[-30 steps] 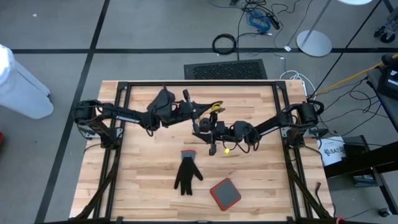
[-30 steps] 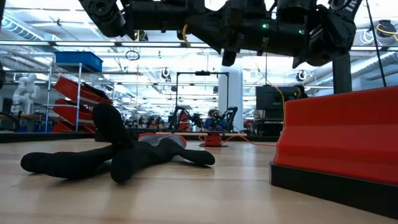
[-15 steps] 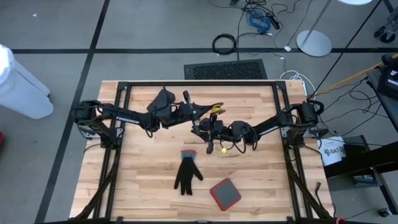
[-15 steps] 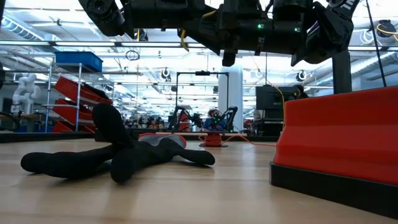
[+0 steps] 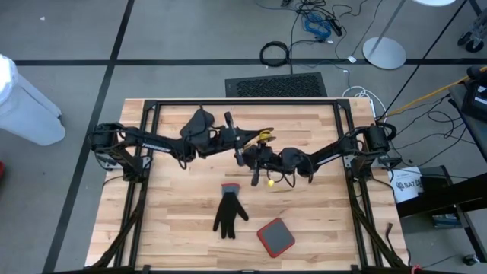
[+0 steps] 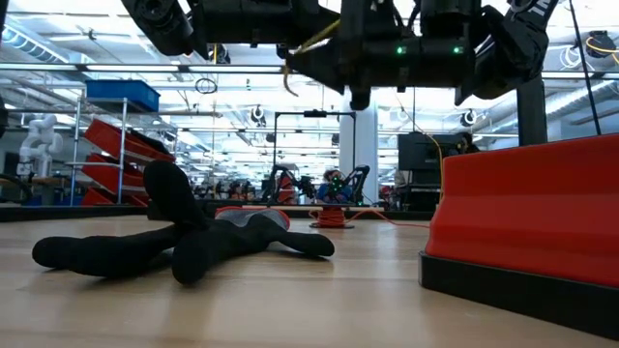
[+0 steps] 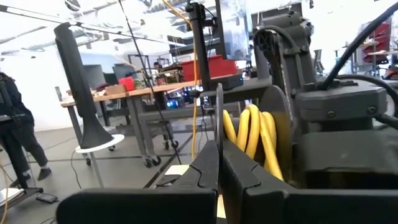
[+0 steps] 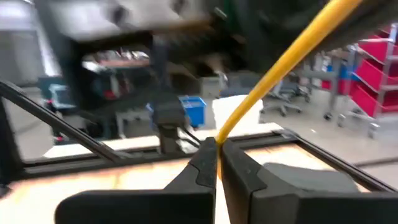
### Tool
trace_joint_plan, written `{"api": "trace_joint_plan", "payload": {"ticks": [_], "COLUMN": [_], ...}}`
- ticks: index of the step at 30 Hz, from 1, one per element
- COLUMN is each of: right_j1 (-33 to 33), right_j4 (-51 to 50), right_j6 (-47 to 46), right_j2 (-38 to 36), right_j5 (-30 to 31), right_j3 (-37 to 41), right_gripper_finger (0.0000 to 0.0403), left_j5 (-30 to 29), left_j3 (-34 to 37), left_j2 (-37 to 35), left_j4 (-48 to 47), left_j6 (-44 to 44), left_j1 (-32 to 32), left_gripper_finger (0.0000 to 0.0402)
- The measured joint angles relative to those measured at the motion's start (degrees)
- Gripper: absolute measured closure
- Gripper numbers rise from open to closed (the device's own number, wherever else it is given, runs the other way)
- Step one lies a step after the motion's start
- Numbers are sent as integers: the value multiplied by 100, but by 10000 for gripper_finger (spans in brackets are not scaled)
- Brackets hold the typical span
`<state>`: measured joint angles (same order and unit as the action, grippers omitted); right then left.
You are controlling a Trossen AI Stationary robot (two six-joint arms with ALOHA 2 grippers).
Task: Coil cords
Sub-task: Coil the yellow wire onto the black spool
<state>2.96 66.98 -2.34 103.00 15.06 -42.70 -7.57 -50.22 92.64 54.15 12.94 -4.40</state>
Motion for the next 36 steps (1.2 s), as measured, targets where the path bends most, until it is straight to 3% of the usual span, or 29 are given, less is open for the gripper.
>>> {"api": "trace_joint_plan", "payload": {"ticks": [13, 25, 36], "right_j1": [79, 177, 157], "right_j4": [-1496, -1940, -2467], "right_j6": [71, 91, 59], "right_j2": [-4, -31, -136], "right_j5": [747, 1635, 1697], "right_j3": [13, 363, 376], "right_gripper_finger": [403, 403, 402], "left_j5": [-49, -28, 127], "left_j3": [3, 2, -11], "left_j2": [-89, -1051, -1174], "left_j4": [-1202, -3360, -5117], "left_j6": [96, -340, -386], "left_j1": [6, 4, 4], "left_gripper_finger": [401, 401, 401]}}
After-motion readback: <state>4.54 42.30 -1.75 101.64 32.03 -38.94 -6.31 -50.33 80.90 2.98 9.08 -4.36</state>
